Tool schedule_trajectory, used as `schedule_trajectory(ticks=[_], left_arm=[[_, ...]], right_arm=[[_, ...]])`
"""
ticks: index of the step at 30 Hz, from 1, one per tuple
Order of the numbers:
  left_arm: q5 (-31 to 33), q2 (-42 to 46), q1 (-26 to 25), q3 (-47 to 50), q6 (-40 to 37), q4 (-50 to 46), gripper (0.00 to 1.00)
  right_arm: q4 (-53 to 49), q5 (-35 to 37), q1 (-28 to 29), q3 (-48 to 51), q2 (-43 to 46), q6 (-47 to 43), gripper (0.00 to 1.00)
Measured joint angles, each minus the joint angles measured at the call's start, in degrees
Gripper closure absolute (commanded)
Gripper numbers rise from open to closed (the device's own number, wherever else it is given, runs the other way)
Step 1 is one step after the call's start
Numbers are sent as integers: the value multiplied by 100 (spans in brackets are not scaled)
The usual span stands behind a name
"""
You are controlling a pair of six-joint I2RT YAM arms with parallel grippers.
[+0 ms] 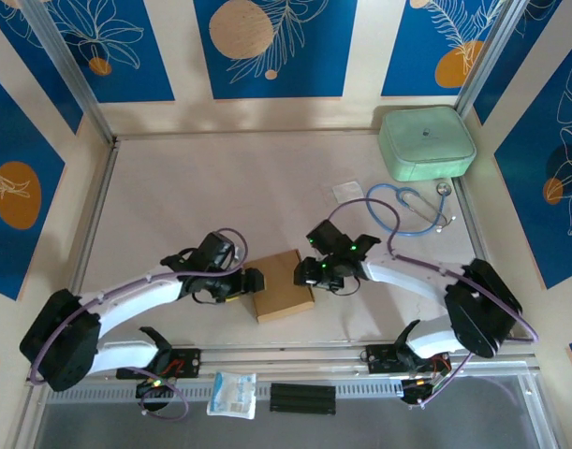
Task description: Fold the paper box
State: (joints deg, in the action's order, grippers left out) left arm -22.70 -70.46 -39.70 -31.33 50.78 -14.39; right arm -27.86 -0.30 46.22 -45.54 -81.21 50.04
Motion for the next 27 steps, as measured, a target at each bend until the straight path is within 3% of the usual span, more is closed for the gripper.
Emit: schedule_trajectory(ticks=[2,6,13,19,24,27], left_arm=[[-166,-151,-20,186,258,544,39],[-107,-348,55,120,398,671,42],[1228,-1456,822,-1663,-452,157,44],[2197,-3178,1665,-3569,-1047,619,47],[2505,-4732,1945,-5080,-1456,905,47],[2603,-5239,2020,-5523,-1530,1154,46]], right_arm=[[-37,-26,138,-166,-199,-4,61],[-326,181,125,-518,-389,52,62],[92,509,-450,-1624,-1252,291,63],[586,894,-1082,-3888,-3095,28,64],[629,960,-1515,-5707,-4680,-229,64],[446,903,-1707,-6776,-5493,-389,63]])
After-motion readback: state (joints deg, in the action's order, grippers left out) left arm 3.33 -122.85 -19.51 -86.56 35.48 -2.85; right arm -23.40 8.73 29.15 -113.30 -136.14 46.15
